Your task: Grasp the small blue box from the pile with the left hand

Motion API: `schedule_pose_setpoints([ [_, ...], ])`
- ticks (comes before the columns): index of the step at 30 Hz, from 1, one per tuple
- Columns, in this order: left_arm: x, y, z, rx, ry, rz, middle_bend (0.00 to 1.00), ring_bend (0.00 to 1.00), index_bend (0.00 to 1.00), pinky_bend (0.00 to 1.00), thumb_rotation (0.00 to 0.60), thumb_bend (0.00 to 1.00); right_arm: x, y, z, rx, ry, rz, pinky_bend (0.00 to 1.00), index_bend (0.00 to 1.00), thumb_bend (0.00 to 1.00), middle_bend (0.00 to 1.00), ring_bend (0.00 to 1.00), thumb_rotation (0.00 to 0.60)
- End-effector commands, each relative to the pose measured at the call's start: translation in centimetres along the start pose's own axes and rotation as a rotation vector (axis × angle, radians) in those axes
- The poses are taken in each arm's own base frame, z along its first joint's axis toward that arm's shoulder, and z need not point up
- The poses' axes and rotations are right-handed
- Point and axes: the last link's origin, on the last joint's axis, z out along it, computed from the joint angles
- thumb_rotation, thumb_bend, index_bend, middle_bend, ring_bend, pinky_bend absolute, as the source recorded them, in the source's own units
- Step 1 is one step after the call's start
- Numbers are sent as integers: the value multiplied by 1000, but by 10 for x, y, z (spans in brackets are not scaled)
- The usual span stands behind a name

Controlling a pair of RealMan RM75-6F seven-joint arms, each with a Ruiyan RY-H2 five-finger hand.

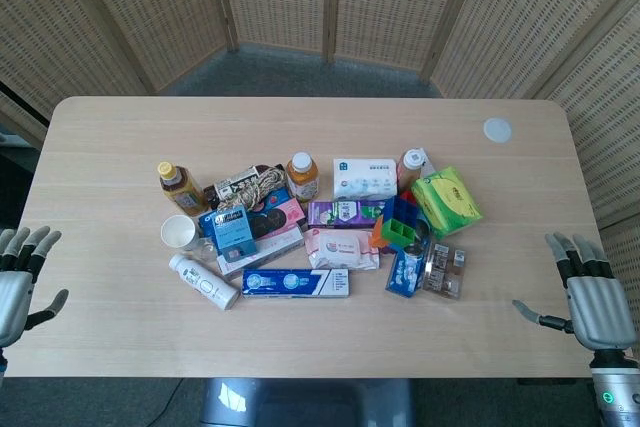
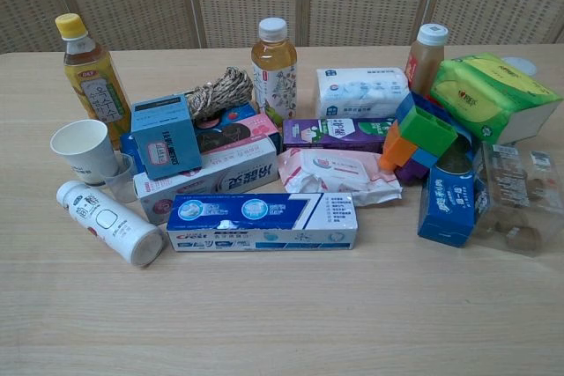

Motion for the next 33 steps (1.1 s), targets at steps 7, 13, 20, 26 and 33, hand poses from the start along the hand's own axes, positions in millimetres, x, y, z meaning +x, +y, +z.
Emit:
schedule_pose_setpoints([
  [7,0,0,3,-7,-4,-8,68,50,131,0,600,336,0,0,-2,8,10,5,0,0,10,0,0,274],
  [13,1,4,11,-34,-10,-8,69,51,128,0,600,335,1,1,-4,1,18,12,0,0,8,0,0,276],
  [20,-1,16,29,-93,-61,21,47,39,85,0,600,335,2,-1,-3,8,17,10,0,0,9,0,0,274],
  [26,-2,38,61,-210,-140,27,2,4,5,0,600,335,5,-2,-2,15,19,3,0,0,9,0,0,276],
  [33,-4,71,101,-345,-178,45,0,0,0,0,600,335,10,1,-9,-2,36,0,0,0,8,0,0,276],
])
